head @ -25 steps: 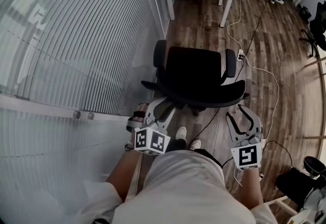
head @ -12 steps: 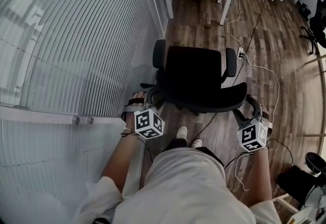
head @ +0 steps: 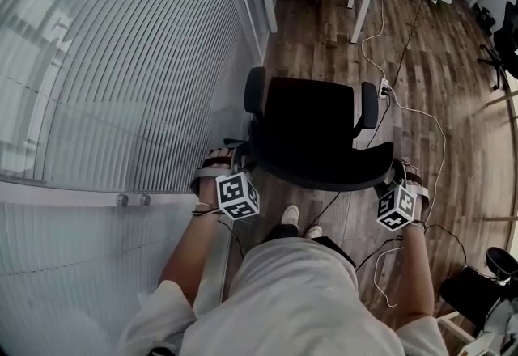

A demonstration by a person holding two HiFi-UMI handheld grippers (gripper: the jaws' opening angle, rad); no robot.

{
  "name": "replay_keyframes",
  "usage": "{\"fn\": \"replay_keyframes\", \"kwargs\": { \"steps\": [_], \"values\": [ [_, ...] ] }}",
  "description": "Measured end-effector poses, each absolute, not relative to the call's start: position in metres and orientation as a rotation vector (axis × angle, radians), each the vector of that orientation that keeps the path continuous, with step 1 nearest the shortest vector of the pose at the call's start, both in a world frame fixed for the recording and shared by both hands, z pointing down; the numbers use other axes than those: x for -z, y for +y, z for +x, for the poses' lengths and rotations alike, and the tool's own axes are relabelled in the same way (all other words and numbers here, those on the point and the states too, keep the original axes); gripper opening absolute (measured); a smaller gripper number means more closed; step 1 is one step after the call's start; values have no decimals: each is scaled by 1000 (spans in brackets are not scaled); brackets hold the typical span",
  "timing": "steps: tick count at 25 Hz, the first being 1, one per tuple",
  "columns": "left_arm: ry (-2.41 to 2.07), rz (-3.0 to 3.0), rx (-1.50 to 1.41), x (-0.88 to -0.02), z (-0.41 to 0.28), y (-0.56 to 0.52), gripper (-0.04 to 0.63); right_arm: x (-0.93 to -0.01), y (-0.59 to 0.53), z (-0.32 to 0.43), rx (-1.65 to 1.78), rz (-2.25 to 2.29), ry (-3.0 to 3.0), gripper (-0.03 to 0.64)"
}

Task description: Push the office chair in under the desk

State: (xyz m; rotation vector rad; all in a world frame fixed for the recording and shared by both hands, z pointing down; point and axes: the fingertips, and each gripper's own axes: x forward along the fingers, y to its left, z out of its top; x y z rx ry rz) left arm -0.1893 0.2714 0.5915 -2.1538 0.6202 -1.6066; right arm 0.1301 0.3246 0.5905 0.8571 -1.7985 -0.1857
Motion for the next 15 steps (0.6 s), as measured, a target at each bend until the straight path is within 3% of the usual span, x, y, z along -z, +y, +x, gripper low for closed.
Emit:
{"fn": "replay_keyframes", "kwargs": {
  "steps": [15],
  "values": [
    [521, -2103, 1626, -601, -191, 236, 196, -592, 300, 123, 198, 827, -1742, 221]
  ]
}}
